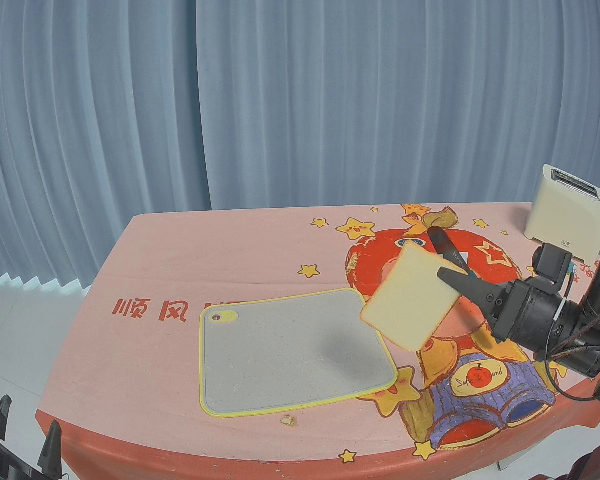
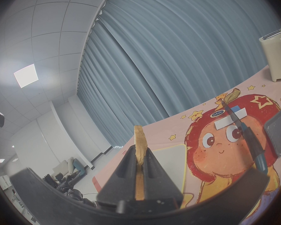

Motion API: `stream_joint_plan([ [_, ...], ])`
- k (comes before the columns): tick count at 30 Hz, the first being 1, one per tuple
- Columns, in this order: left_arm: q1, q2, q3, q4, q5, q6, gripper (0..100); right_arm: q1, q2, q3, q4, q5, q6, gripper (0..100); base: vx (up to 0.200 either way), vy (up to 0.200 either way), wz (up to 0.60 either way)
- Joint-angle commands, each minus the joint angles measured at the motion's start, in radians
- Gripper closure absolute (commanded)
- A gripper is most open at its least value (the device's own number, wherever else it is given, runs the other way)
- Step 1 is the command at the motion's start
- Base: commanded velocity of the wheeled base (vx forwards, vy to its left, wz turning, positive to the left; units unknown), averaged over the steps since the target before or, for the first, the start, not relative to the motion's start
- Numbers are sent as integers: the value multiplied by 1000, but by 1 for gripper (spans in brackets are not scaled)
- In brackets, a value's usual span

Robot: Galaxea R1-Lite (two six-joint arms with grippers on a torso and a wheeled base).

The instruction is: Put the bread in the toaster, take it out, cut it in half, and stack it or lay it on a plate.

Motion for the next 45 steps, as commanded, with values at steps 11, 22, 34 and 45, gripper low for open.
stream_joint_plan([
  [11,0,0,18,0,0,-1,0,43,112,-114,0,2,1,100,0,0,0],
  [22,0,0,18,0,0,-1,0,109,286,-171,-113,-1,48,100,0,0,0],
  [34,0,0,18,0,0,-1,0,135,448,-179,-327,-11,188,100,0,0,0],
  [45,0,0,18,0,-1,-1,0,129,494,-185,-331,-11,189,100,0,0,0],
])
